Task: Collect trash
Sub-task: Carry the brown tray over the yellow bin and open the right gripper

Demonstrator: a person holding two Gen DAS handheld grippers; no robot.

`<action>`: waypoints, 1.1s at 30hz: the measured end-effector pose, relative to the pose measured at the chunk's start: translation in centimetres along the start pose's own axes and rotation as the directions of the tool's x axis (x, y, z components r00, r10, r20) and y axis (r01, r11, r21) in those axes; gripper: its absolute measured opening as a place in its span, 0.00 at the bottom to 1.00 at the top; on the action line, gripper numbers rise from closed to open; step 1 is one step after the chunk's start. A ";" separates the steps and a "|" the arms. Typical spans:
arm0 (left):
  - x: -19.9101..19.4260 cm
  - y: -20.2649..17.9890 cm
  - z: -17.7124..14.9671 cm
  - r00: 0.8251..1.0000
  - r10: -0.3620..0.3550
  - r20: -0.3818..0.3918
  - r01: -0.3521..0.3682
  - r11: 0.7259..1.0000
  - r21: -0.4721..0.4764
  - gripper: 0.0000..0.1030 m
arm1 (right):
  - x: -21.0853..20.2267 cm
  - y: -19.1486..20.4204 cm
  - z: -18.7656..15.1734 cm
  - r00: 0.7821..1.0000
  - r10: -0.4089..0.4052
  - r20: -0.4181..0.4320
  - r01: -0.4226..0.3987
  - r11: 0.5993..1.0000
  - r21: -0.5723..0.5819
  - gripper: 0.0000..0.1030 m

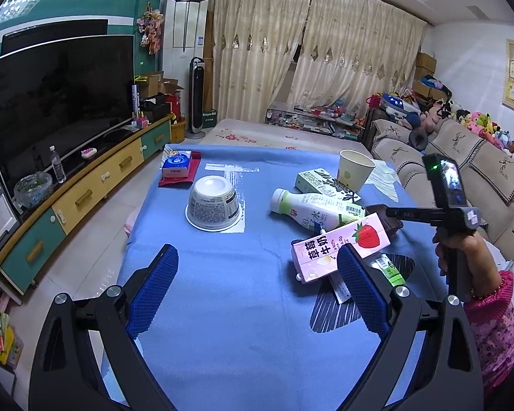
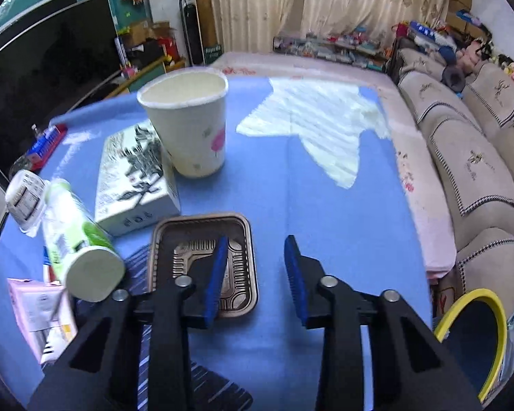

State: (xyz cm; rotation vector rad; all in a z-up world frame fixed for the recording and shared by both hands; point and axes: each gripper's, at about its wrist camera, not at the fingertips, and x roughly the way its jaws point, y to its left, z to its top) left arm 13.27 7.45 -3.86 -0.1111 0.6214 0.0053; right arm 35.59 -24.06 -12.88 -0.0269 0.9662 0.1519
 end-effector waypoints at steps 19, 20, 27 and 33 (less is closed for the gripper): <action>0.9 -2.2 -0.3 0.999 -0.049 -0.012 0.049 0.998 0.039 0.90 | -7.8 -5.2 -3.7 0.991 0.035 0.129 -0.049 0.993 0.106 0.04; 0.9 -2.6 -0.3 0.998 -0.059 -0.013 0.060 0.997 0.045 0.90 | -8.5 -6.0 -4.3 0.990 0.025 0.137 -0.041 0.992 0.117 0.04; 1.2 -4.8 -0.4 0.995 -0.099 -0.022 0.101 0.991 0.083 0.90 | -12.9 -14.3 -10.7 0.980 -0.127 0.155 0.080 0.957 0.277 0.04; 1.5 -7.0 -0.4 0.992 -0.127 -0.029 0.129 0.985 0.116 0.90 | -12.7 -21.5 -15.3 0.967 -0.245 0.063 0.199 0.891 0.407 0.04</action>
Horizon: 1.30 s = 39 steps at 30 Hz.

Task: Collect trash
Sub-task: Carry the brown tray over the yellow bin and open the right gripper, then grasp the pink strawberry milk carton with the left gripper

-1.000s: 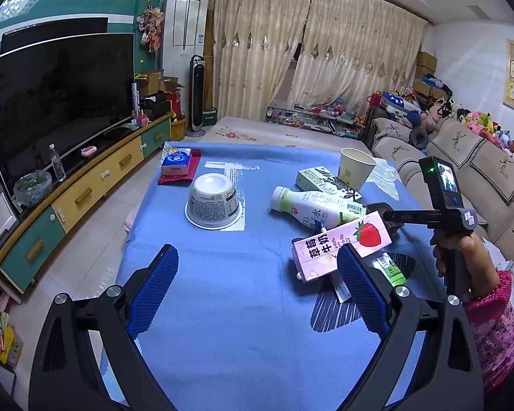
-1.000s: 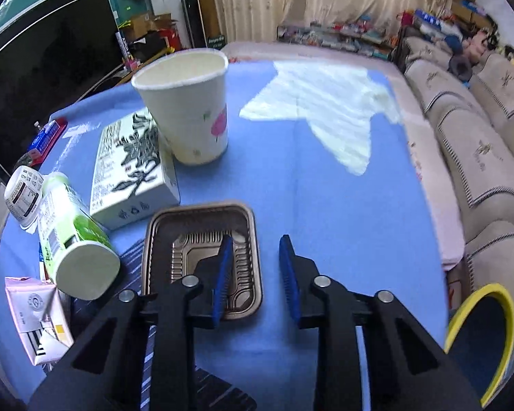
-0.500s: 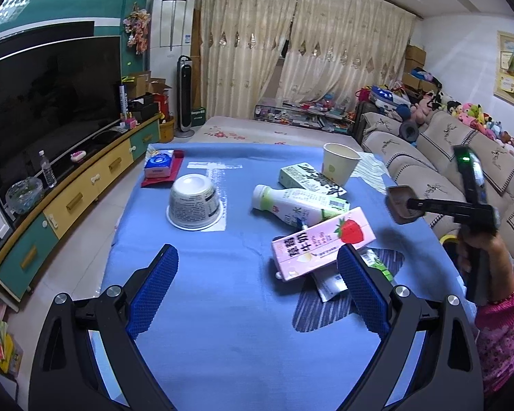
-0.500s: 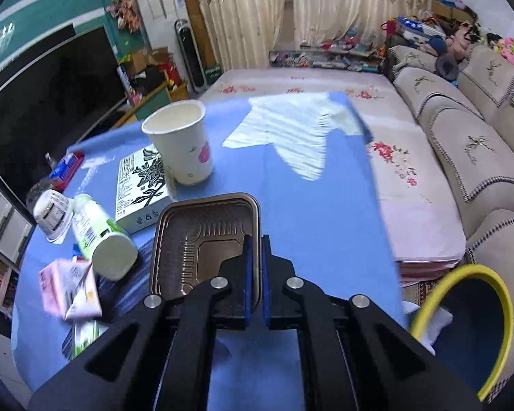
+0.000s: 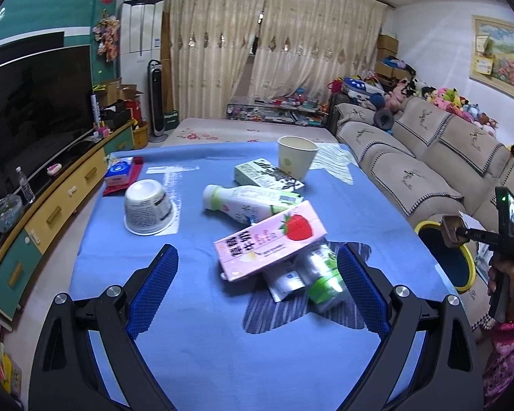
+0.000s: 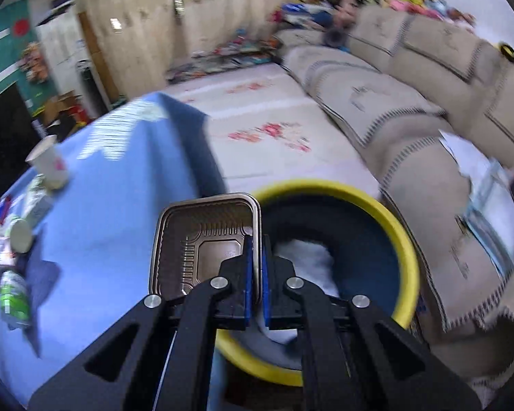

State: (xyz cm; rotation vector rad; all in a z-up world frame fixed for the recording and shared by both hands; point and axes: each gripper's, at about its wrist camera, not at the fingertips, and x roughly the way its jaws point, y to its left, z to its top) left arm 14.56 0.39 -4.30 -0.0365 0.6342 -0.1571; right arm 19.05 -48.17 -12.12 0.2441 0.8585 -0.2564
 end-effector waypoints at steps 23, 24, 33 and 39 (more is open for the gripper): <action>4.1 -1.0 0.5 0.997 -0.052 -0.052 0.058 0.992 0.110 0.90 | 1.5 -1.0 -1.3 0.999 -0.029 -0.022 0.029 0.999 0.032 0.27; 4.5 -0.7 0.6 0.997 -0.049 -0.057 0.056 0.991 0.119 0.90 | 1.5 -0.6 -1.2 0.999 -0.026 -0.023 0.026 0.999 0.025 0.27; 8.5 0.7 1.0 0.984 -0.155 -0.084 0.173 0.943 0.285 0.90 | 2.2 2.8 -1.0 0.999 0.006 -0.044 -0.008 0.999 -0.033 0.28; 11.2 -0.4 0.7 0.975 -0.173 -0.137 0.217 0.866 0.450 0.88 | 2.4 4.5 -0.9 0.998 0.020 -0.054 -0.023 0.998 -0.057 0.27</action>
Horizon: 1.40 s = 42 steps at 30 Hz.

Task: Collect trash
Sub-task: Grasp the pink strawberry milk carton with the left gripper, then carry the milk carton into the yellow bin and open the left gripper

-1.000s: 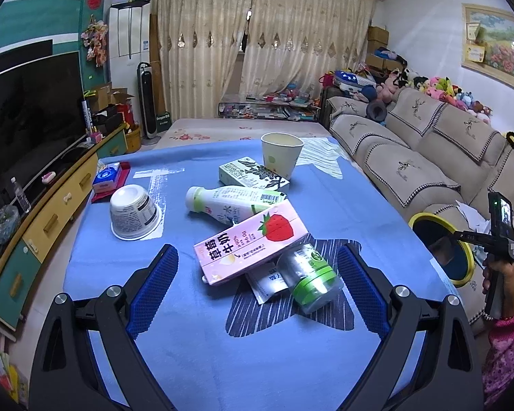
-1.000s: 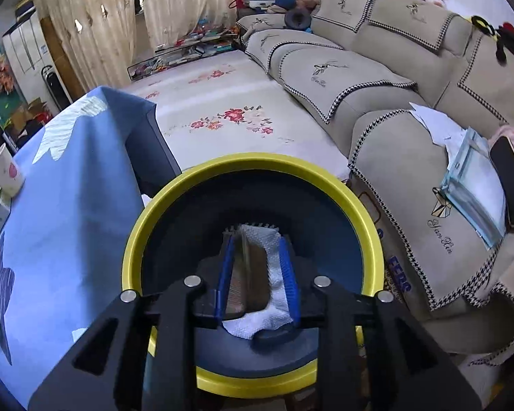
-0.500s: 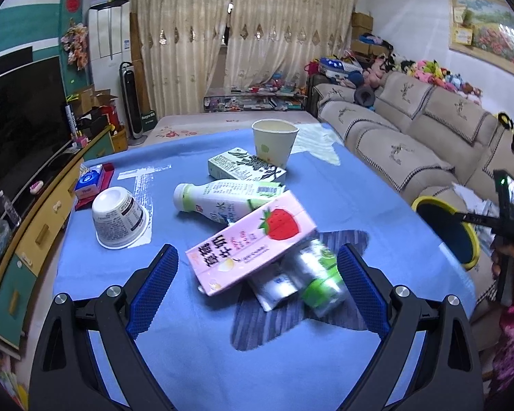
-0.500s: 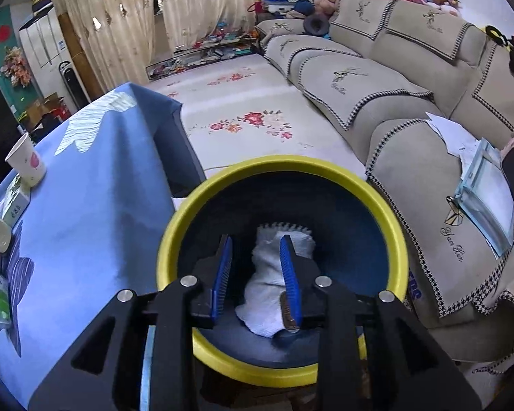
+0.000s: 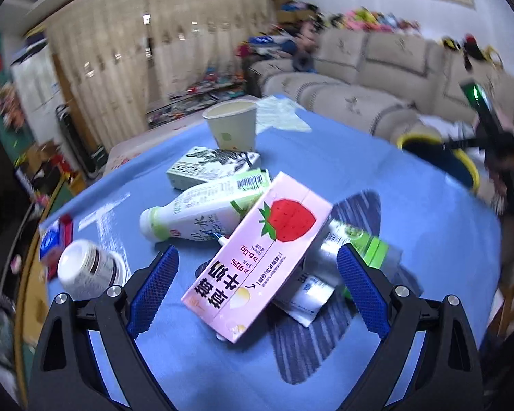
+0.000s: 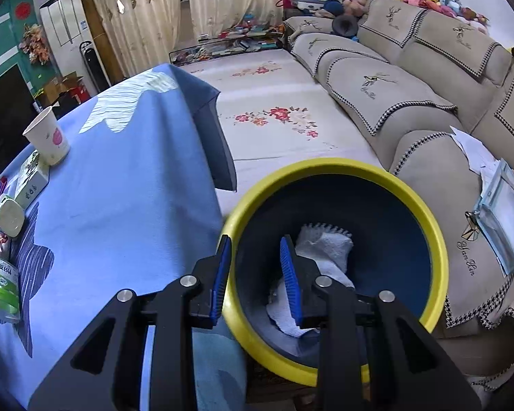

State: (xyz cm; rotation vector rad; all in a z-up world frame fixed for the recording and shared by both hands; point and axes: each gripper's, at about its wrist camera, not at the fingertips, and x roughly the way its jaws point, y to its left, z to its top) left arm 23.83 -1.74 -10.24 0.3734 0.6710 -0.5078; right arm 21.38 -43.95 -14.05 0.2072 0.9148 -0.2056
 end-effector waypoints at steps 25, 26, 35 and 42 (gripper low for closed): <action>1.8 0.6 -0.1 0.995 -0.080 -0.051 0.086 0.989 0.118 0.50 | 0.5 1.3 -0.3 0.999 0.048 -0.022 -0.048 0.999 -0.014 0.27; 1.3 0.7 0.0 0.996 -0.072 -0.047 0.077 0.991 0.110 0.50 | 0.2 1.2 -0.4 0.998 0.053 -0.018 -0.053 0.999 -0.013 0.27; -4.2 -2.0 2.6 1.000 0.013 0.008 -0.013 0.994 0.109 0.50 | -2.2 -0.5 -1.0 0.997 0.071 0.027 -0.071 0.997 0.009 0.28; -5.7 -7.6 7.5 0.991 -0.120 0.052 0.116 0.990 0.080 0.50 | -4.6 -4.9 -2.8 0.998 0.037 0.059 -0.040 0.997 0.063 0.27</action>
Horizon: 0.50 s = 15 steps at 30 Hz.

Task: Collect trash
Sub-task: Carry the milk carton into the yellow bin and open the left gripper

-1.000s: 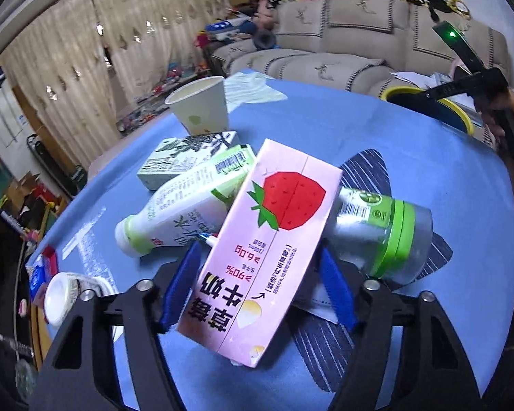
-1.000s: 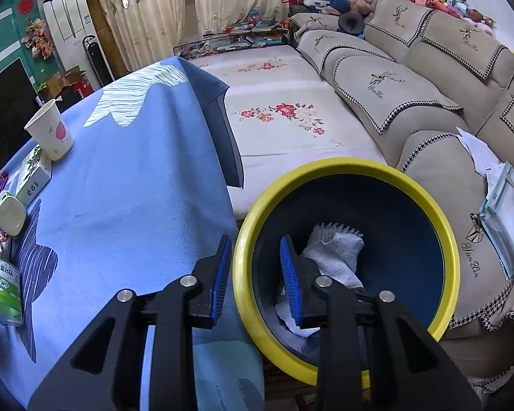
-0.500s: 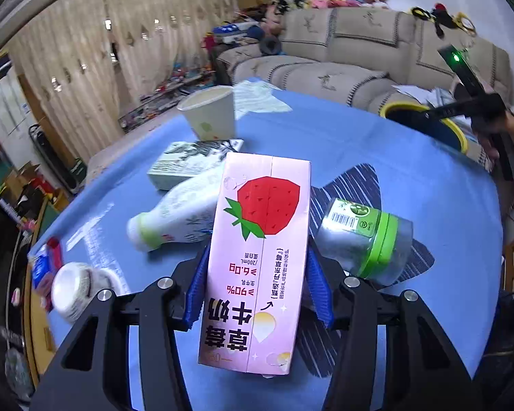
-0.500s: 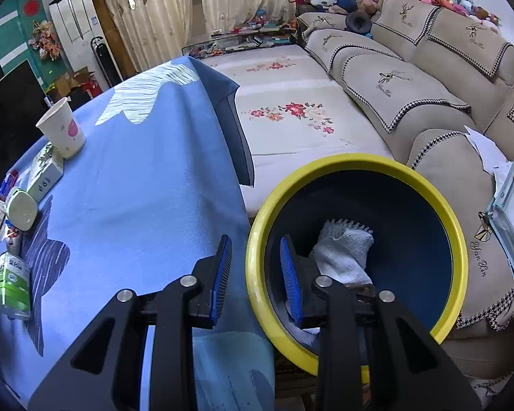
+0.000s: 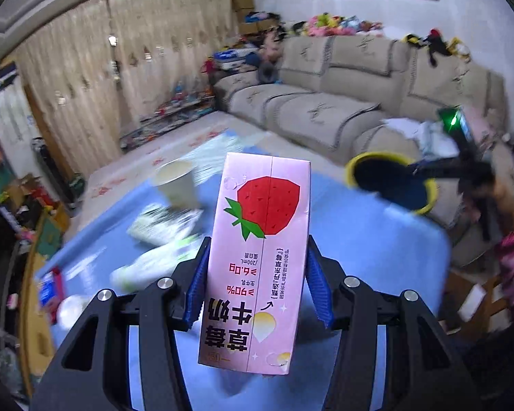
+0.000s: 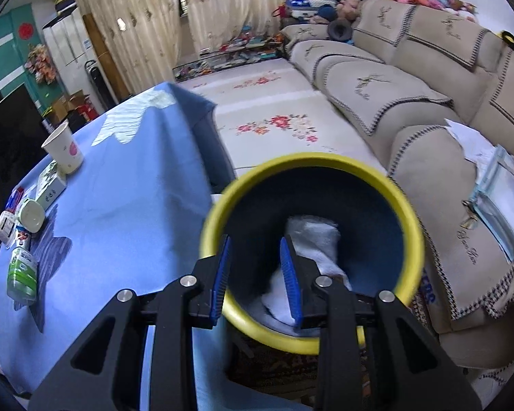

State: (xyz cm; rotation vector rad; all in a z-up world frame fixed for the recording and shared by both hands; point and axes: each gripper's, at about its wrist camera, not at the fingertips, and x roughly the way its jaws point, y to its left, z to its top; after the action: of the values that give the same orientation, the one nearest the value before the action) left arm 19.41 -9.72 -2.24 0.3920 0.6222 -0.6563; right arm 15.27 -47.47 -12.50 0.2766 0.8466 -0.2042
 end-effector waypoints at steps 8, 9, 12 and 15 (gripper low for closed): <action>6.5 -9.9 7.1 0.976 -0.215 -0.040 0.217 0.974 0.068 0.50 | -3.0 -7.6 -2.1 0.995 -0.091 0.034 0.087 0.990 0.115 0.27; 7.5 -11.0 7.8 0.972 -0.228 -0.049 0.232 0.970 0.075 0.50 | -3.4 -8.5 -2.4 0.994 -0.105 0.036 0.100 0.987 0.129 0.28; 11.3 -14.2 9.7 0.960 -0.263 -0.092 0.270 0.959 0.085 0.50 | -4.4 -10.8 -3.4 0.990 -0.138 0.040 0.130 0.978 0.162 0.27; 14.8 -16.4 11.0 0.954 -0.272 -0.128 0.284 0.955 0.083 0.50 | -5.1 -12.7 -4.1 0.987 -0.159 0.038 0.150 0.971 0.184 0.28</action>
State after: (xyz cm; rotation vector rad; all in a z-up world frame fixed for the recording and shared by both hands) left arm 22.19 -33.97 -5.85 0.4420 0.7644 -0.9424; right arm 5.41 -57.83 -13.20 0.3738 0.7993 -0.4336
